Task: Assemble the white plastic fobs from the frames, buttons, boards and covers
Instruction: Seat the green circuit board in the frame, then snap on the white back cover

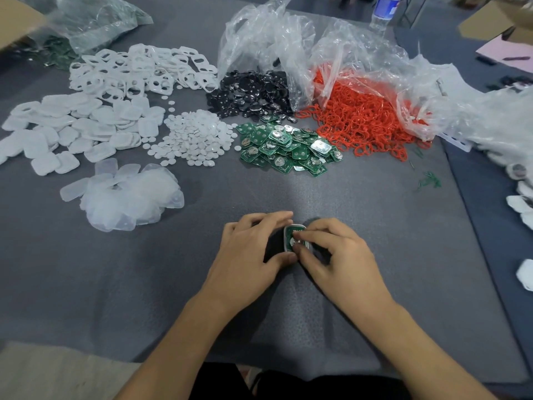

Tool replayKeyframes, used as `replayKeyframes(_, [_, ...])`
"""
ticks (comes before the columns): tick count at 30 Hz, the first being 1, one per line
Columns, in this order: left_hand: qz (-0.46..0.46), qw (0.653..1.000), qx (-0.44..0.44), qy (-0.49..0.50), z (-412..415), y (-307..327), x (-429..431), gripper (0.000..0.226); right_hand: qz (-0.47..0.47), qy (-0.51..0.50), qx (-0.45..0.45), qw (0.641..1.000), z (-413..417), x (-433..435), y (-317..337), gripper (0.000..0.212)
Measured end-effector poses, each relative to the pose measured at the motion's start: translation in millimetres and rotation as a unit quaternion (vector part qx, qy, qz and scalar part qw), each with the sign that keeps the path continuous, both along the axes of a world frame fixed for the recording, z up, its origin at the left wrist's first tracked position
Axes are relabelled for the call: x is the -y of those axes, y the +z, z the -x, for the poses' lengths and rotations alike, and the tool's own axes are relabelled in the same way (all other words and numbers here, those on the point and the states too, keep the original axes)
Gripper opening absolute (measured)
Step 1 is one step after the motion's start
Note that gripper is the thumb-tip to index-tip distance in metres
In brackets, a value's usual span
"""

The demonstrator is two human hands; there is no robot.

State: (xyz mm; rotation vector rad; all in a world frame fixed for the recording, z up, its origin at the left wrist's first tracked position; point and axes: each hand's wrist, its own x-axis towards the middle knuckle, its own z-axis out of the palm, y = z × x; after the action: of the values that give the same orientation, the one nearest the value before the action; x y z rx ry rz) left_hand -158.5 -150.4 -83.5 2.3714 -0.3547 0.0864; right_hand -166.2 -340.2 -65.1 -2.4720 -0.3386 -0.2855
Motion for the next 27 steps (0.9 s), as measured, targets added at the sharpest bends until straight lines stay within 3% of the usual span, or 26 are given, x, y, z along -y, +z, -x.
replayKeyframes(12, [0.008,1.000,0.005,0.000,1,1,0,0.068,0.025,0.017,0.026,0.999,6,1,-1,0.023])
replayKeyframes(21, [0.022,1.000,0.009,0.002,0,0,0,0.070,-0.025,0.017,0.031,0.999,9,2,-1,0.031])
replayKeyframes(24, [0.057,0.998,0.009,0.018,2,2,1,0.065,-0.050,-0.002,0.055,0.997,12,-1,1,0.029])
replayKeyframes(27, [0.164,0.984,0.032,0.064,5,6,0,0.044,-0.071,-0.009,0.081,0.994,11,-15,7,0.028])
